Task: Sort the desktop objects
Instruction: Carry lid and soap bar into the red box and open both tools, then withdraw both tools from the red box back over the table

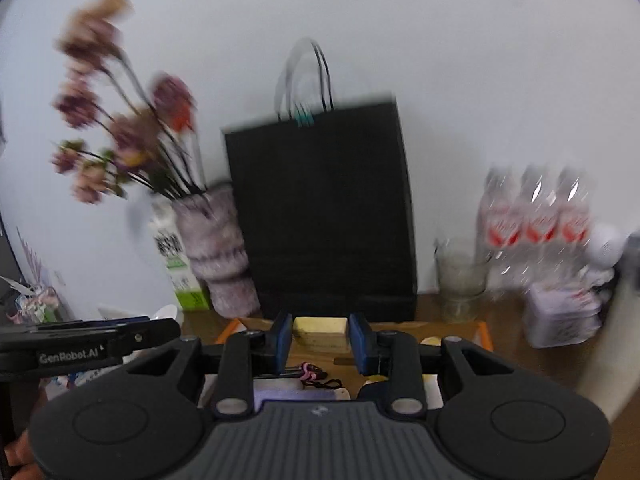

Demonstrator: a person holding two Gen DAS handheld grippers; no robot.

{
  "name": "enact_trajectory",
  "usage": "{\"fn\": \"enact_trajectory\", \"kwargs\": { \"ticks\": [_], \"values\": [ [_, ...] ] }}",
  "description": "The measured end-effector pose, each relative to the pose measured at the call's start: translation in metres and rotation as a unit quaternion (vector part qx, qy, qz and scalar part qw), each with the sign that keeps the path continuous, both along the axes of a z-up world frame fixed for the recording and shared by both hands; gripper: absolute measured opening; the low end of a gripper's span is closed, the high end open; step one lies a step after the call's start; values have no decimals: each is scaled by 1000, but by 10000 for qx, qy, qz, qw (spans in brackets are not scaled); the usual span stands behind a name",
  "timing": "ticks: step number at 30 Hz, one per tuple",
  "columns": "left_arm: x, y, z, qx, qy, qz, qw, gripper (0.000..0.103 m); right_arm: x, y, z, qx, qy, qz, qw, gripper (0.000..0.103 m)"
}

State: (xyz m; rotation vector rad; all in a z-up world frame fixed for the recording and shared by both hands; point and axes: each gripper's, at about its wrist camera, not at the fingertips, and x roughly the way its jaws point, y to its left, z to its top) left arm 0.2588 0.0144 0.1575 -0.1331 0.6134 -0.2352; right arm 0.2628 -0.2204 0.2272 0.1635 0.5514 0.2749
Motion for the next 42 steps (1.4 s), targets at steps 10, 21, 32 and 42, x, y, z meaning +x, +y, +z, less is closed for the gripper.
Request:
{"fn": "enact_trajectory", "kwargs": {
  "ticks": [10, 21, 32, 42],
  "values": [
    [106, -6, -95, 532, 1549, 262, 9862, 41, 122, 24, -100, -339, 1624, -41, 9861, 30],
    [80, -4, -46, 503, 1292, 107, 9903, 54, 97, 30, -65, -547, 1438, -120, 9880, 45],
    [-33, -13, -27, 807, 605, 661, 9927, 84, -26, 8, -17, -830, 390, -438, 9948, 58],
    [-216, -20, -97, 295, 48, 853, 9959, 90, -216, -4, -74, -529, -480, -642, 9954, 75]
  ]
}}
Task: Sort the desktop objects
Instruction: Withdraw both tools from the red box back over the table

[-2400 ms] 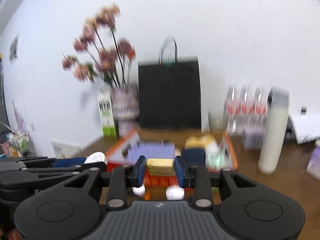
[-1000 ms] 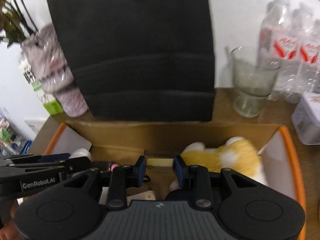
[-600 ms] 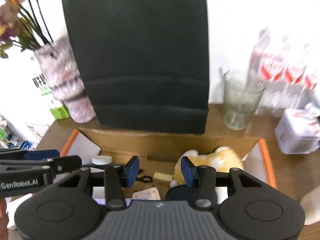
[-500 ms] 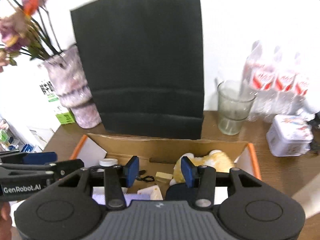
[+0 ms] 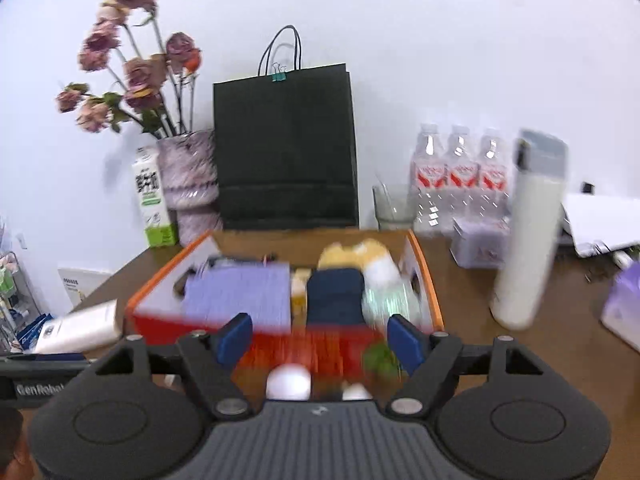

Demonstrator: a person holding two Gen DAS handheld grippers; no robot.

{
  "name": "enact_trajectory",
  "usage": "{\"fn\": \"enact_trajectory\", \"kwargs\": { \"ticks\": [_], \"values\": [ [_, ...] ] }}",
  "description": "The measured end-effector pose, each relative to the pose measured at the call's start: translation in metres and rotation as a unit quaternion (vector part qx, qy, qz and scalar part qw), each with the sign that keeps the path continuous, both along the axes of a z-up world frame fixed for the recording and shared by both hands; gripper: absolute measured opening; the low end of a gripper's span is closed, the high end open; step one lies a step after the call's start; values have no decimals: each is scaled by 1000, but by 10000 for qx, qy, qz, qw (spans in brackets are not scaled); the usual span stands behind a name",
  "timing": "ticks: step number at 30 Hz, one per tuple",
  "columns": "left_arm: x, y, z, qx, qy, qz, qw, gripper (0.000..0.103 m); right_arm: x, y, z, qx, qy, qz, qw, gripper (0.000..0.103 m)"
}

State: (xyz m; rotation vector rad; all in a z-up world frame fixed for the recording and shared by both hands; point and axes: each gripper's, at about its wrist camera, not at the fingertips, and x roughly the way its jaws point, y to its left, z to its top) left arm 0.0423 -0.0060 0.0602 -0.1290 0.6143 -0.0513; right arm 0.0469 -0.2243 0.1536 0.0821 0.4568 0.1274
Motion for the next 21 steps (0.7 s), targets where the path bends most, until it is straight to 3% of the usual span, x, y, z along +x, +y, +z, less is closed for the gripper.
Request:
{"fn": "enact_trajectory", "kwargs": {
  "ticks": [2, 4, 7, 9, 12, 16, 21],
  "values": [
    [-35, -6, -13, 351, -178, 25, 9992, 90, -28, -4, -19, 167, 124, 120, 9997, 75],
    [-69, -6, -21, 470, -391, 64, 9981, 92, -58, -6, -38, 354, 347, 98, 9987, 75],
    [-121, 2, -30, 261, -817, 394, 9955, 98, -106, -2, -50, 234, 235, 40, 9994, 76],
    [-147, 8, -33, 240, -1190, 646, 9905, 99, -133, 2, -54, 227, 65, 130, 9996, 82],
    [-163, 15, -33, 149, -1678, 674, 9834, 103, -158, 6, -62, 228, -185, 271, 9992, 85],
    [-155, 10, -33, 154, -1382, 421, 9894, 103, -170, 15, -67, 51, -450, 374, 9983, 85],
    [-171, 7, -35, 243, -1711, 339, 9844, 103, -182, 21, -71, -199, -677, 359, 9969, 85]
  ]
}}
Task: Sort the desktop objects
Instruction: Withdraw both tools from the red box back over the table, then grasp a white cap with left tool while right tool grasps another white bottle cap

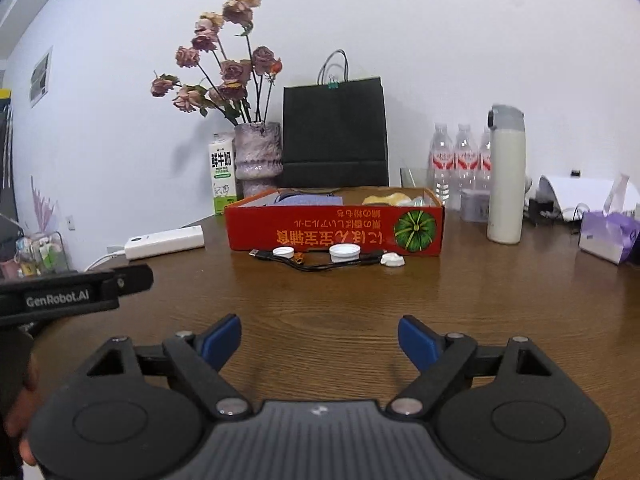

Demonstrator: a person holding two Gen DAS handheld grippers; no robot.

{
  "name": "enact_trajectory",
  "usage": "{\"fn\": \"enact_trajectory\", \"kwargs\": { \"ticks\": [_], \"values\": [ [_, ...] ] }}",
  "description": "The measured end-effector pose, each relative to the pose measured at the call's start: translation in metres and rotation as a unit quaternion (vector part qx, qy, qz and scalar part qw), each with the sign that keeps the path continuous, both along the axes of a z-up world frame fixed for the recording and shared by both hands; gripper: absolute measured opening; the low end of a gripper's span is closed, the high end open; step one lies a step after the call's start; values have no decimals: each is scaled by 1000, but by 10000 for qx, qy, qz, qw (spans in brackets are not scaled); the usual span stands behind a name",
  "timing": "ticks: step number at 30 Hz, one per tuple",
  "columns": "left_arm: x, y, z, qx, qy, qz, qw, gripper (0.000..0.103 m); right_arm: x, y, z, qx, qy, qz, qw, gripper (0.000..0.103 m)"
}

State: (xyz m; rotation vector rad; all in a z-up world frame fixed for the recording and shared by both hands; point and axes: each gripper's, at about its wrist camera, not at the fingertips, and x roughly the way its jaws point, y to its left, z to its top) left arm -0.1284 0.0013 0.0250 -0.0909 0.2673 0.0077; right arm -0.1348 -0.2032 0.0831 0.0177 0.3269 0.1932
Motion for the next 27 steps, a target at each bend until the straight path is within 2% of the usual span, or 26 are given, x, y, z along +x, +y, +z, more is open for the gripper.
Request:
{"fn": "enact_trajectory", "kwargs": {
  "ticks": [3, 9, 14, 21, 27],
  "values": [
    [0, 2, -2, -64, 78, 40, 9999, 103, -2, 2, -1, -67, -30, 74, 9999, 86],
    [0, -5, -3, 184, 38, 49, 9998, 103, 1, -2, 0, 58, 52, 35, 10000, 88],
    [0, -7, -4, 234, 30, 111, 9997, 103, 6, 0, -1, -56, 191, 27, 9998, 89],
    [2, -6, -4, 184, 139, 75, 9997, 103, 8, 0, -1, -43, 265, 31, 9996, 89],
    [15, 5, 1, -116, 450, -150, 9988, 103, 25, -9, 5, 243, 676, 4, 9974, 89]
  ]
}}
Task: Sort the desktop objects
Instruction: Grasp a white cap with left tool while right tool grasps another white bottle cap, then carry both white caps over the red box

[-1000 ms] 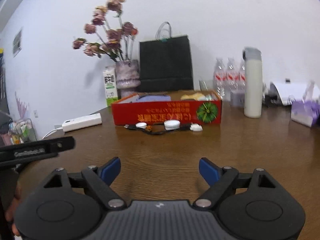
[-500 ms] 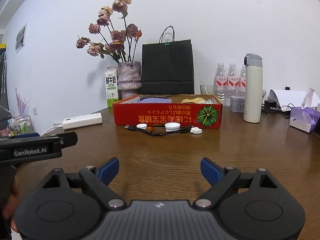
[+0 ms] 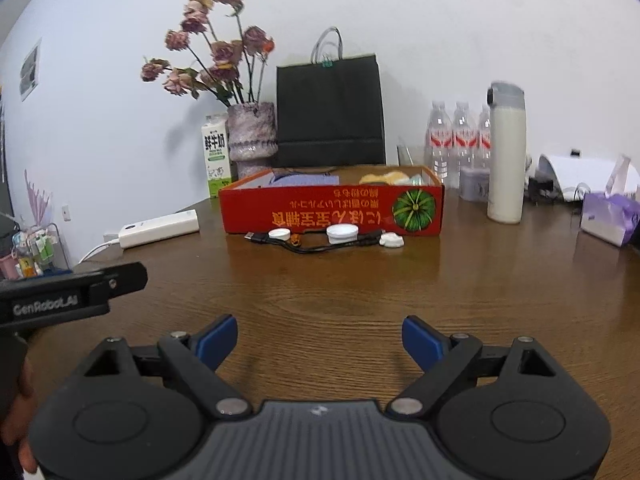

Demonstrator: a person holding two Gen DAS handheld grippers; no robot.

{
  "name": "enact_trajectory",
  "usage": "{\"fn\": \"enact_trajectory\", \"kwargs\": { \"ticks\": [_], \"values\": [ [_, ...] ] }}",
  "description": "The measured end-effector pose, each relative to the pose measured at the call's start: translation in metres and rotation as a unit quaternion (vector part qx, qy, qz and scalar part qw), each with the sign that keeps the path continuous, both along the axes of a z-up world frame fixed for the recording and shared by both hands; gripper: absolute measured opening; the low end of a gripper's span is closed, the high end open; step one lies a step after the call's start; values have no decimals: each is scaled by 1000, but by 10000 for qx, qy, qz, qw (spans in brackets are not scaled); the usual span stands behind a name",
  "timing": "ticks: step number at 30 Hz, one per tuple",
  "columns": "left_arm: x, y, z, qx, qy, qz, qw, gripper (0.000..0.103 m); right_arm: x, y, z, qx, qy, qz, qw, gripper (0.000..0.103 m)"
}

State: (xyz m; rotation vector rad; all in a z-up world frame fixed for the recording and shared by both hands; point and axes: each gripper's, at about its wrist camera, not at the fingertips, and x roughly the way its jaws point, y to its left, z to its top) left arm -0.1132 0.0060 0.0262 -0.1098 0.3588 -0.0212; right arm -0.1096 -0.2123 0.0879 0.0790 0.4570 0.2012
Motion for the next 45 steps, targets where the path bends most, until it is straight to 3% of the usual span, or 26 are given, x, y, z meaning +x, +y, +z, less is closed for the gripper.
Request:
{"fn": "enact_trajectory", "kwargs": {
  "ticks": [4, 7, 10, 11, 12, 15, 22, 25, 26, 27, 35, 42, 45],
  "values": [
    [38, 6, 18, -288, 237, -243, 9990, 103, 34, -8, 14, 213, 167, 143, 9995, 86],
    [84, -1, 28, -33, 311, -507, 9982, 98, 75, -4, 26, -85, 125, 194, 9997, 77],
    [139, -14, 25, 468, 679, -938, 9922, 80, 126, 4, 29, -381, 231, 416, 9981, 66],
    [158, -18, 23, 617, 873, -939, 9898, 67, 140, 6, 28, -431, 250, 492, 9975, 60],
    [178, -21, 21, 683, 1037, -939, 9878, 62, 156, 7, 26, -498, 303, 551, 9968, 60],
    [219, -23, 15, 484, 1284, -1215, 9831, 62, 201, 10, 16, -627, 579, 610, 9945, 55],
    [276, -30, -10, 479, 1859, -1110, 9751, 61, 264, 19, -6, -718, 913, 648, 9911, 56],
    [280, -35, -12, 690, 1856, -1169, 9732, 51, 272, 20, -12, -622, 983, 701, 9907, 47],
    [278, -38, -13, 796, 1794, -1206, 9731, 42, 271, 22, -14, -680, 950, 690, 9908, 40],
    [275, -39, -14, 832, 1714, -1256, 9736, 29, 271, 22, -14, -682, 934, 681, 9909, 40],
    [267, -39, 0, 553, 1716, -1159, 9768, 29, 261, 16, -5, -467, 822, 573, 9939, 39],
    [205, -23, 42, 242, 1260, -1093, 9857, 29, 189, 13, 27, -249, 281, 186, 9991, 39],
    [168, -20, 52, 231, 1141, -1044, 9877, 29, 152, 14, 35, -123, 244, 166, 9995, 39]
  ]
}}
